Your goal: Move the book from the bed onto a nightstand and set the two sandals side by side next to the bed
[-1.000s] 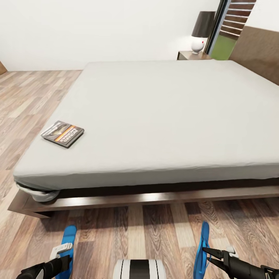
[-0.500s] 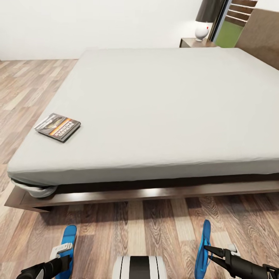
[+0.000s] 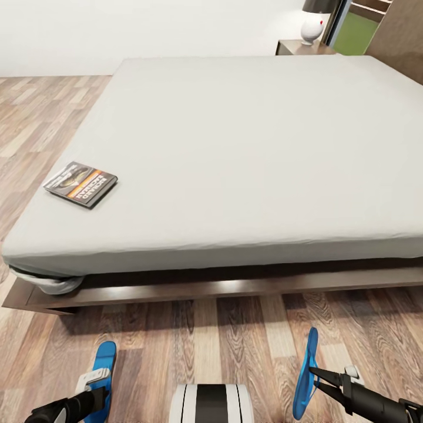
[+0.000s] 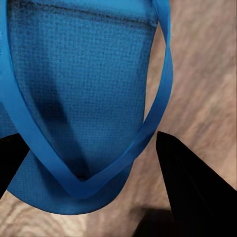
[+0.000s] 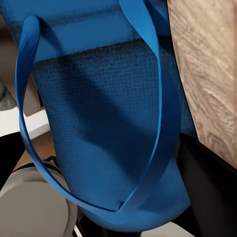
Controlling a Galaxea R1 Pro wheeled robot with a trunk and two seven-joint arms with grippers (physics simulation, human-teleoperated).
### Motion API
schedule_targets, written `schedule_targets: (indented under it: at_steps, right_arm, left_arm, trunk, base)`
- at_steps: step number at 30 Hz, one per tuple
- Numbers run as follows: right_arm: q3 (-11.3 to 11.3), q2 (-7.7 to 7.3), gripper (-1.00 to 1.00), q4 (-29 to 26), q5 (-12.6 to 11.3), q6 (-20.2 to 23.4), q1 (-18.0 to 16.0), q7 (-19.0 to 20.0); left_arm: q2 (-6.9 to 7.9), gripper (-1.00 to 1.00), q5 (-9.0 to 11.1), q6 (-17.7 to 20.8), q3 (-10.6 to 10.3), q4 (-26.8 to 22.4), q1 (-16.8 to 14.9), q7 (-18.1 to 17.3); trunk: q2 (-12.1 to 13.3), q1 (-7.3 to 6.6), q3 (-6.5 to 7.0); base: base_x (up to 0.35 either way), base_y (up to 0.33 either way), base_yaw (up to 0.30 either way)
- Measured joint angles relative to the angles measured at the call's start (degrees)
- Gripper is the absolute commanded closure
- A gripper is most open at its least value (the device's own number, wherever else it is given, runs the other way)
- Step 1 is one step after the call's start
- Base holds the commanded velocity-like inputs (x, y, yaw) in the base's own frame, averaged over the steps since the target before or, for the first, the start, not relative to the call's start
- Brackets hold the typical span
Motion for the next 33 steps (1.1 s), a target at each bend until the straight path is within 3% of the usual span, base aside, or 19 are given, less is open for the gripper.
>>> schedule_targets:
  at_steps: [33]
  right_arm:
    - [0.09,0.0,1.0,0.0,0.02,-0.04,0.0,-0.02]
  left_arm:
    - [0.06,1.0,-0.03,-0.04,0.08,0.01,0.0,0.0]
  trunk:
    - [-0.01,0.03,-0.22]
  base:
    - [0.033,0.027,0.0]
